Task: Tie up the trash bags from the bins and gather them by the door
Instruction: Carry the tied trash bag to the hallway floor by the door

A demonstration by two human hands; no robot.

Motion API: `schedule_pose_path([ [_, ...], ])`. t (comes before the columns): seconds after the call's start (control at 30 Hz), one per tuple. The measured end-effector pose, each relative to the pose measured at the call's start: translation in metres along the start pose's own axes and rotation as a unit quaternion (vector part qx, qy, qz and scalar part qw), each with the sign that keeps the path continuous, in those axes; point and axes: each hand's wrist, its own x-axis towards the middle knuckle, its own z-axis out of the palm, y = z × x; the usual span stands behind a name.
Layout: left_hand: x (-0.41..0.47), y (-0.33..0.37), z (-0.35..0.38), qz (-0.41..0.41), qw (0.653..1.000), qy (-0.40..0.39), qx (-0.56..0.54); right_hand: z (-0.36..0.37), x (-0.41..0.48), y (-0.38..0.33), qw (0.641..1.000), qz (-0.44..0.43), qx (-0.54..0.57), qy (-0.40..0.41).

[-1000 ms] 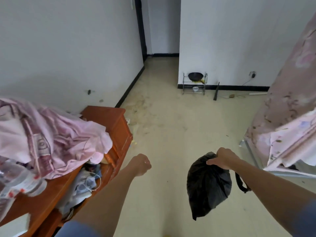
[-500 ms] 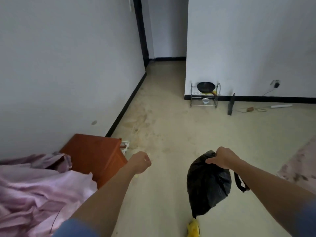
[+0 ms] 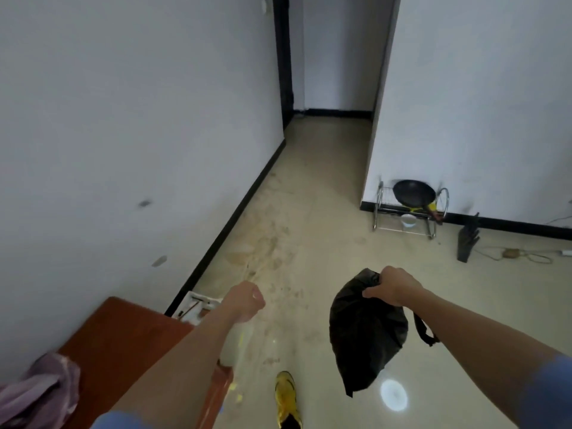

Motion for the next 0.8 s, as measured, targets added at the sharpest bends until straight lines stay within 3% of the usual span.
schedule_pose_path([
  [0.4, 0.319, 0.133, -0.172, 0.051, 0.998, -0.007, 0.037, -0.158, 0.270, -0.109, 0.998, 0.036, 0.023, 0.044],
  [0.8, 0.627, 0.285, -0.239, 0.044, 0.998, -0.037, 0.006, -0.293, 0.585, -0.141, 1.000, 0.028, -0.006, 0.006],
])
